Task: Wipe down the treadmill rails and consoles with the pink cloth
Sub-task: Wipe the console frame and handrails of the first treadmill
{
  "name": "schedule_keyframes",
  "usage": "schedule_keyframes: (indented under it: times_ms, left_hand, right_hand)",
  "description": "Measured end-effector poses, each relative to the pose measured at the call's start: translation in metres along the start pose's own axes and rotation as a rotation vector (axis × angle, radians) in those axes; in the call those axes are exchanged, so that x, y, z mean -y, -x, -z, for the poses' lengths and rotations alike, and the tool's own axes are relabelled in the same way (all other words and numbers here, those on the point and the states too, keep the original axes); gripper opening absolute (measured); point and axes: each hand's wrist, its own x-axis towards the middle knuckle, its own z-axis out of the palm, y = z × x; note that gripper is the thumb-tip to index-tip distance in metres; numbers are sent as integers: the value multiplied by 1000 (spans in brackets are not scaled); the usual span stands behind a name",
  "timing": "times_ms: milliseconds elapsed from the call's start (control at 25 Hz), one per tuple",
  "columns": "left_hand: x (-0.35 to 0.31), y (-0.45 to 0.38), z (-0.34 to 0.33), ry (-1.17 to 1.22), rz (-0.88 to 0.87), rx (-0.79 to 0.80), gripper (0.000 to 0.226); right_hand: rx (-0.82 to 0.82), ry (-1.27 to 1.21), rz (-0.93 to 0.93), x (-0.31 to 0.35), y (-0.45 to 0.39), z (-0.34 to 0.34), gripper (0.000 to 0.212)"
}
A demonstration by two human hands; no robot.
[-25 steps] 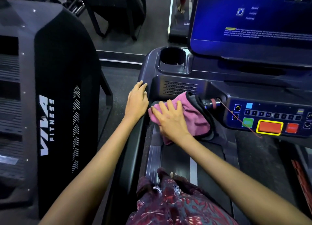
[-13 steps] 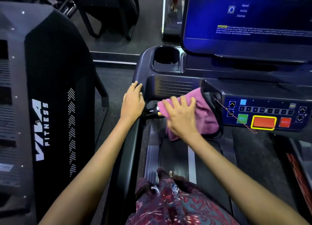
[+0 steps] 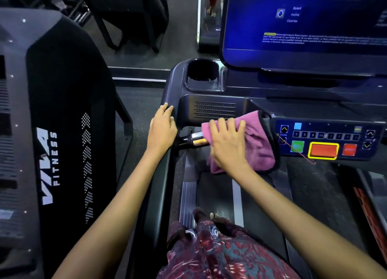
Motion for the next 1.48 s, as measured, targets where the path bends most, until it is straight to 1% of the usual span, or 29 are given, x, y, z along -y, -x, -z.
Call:
schedule_keyframes:
  times_ms: [80,160,280,360,480,520,560,680,760,840,880,920,1040,1080,1120,1160,1200,1240,1400,1480]
  left_hand:
    - [1,0,-1,-11,-6,-3,42]
    - [1,0,-1,-7,-10,0,41]
    - [0,1,0,-4,-10,13,42]
    - [1,2,0,-19,-7,18,42]
    - [0,2,0,-28,-14,16,42]
    - [0,2,-1,-28,-14,11,42]
    - [0,2,-1,-25,-11,9,42]
    - [1,3,-1,-16,-7,11,42]
    - [0,3,0,-13,-14,13,42]
    - [0,2,-1,-14,-13,11,42]
    - [1,2,-1,-18,-11,8,42]
    - [1,2,-1,-25,-13,6,42]
    - [1,3,-2,-42,-16,7,42]
    - [1,2,-2,-42,-17,9,42]
    - [0,2,-2,-43,-18,9,42]
    - [0,1,-2,-44,-18,7,42]
    - [-1,1,-1,-47,-17,3,42]
    - [-1,1,-1,-51,-13,-1,42]
    - [-2,1,-1,-53,-9,5,42]
    - [-1,1,0,-42,2,11,42]
  right_hand:
    - [-32,-63,59,32,1,-2,43]
    - [-71,-131,123,48,1,-6,44]
    - [-160,-149,166,33,7,-15,36]
    - [-194,-101,151,10,13,-16,37]
    - [-92,57,18,-24,22,-10,39]
    - [-52,68,-43,-28,25,-7,41]
    - [-14,45,-88,-27,28,-6,46]
    - [54,-5,-133,-25,38,-6,62]
    - [97,-32,-242,-41,30,1,63]
    - [179,-59,-414,-50,23,8,63]
    - [202,-57,-445,-50,23,9,63]
    - [200,-43,-425,-47,25,10,63]
    - [174,-32,-264,-48,35,8,69]
    - [171,-50,-266,-53,33,8,70]
    - [163,-56,-311,-56,28,8,69]
    - [157,-42,-361,-54,24,8,66]
    - [145,-17,-374,-45,20,6,63]
    - [124,-2,-338,-30,17,4,59]
    - [44,-77,-59,38,16,0,44]
    - [26,-99,-15,42,17,1,43]
